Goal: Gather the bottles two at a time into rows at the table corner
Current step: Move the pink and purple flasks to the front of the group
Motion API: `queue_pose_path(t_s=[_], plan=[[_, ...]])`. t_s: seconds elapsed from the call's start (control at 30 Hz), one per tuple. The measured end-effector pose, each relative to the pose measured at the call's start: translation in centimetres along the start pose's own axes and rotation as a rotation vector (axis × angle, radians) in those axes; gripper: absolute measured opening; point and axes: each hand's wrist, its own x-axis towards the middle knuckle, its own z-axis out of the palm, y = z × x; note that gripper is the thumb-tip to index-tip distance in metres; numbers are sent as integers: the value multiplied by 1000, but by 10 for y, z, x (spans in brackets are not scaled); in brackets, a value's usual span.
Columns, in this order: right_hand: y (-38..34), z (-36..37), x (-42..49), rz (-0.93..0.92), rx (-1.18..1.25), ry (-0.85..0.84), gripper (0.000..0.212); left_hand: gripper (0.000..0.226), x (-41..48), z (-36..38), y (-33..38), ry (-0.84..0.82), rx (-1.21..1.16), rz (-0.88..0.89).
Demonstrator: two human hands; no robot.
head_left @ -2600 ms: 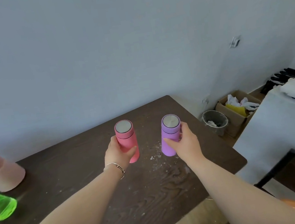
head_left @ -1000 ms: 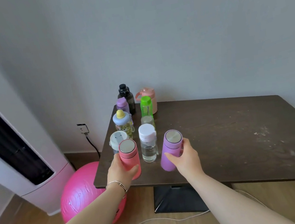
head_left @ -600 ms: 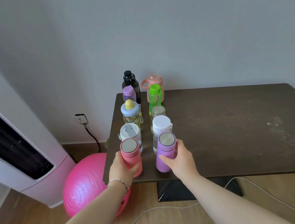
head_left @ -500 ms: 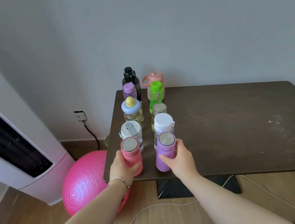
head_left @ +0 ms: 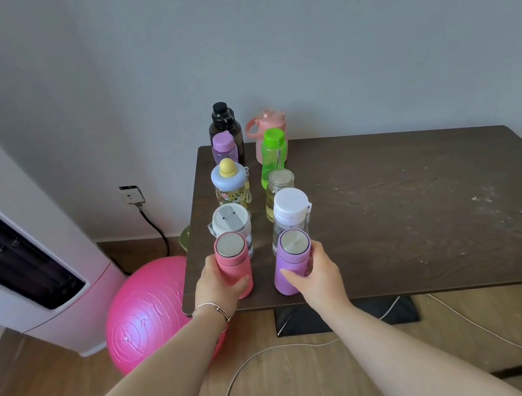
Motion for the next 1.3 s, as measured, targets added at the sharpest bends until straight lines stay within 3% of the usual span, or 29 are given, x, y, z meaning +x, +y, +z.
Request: queue_pose_path(t_s=[0.6,0.9,1.3], plan=[[4,-6,7,-42,-37,-56,66,47,-2,7,1,-12,19,18],[3,-5,4,-39,-61,-70,68,71,-6,9,1,-23,4,-26],[10,-23,-5,-82,-146,-134,81,81,-26,9,5,35,35,-11]])
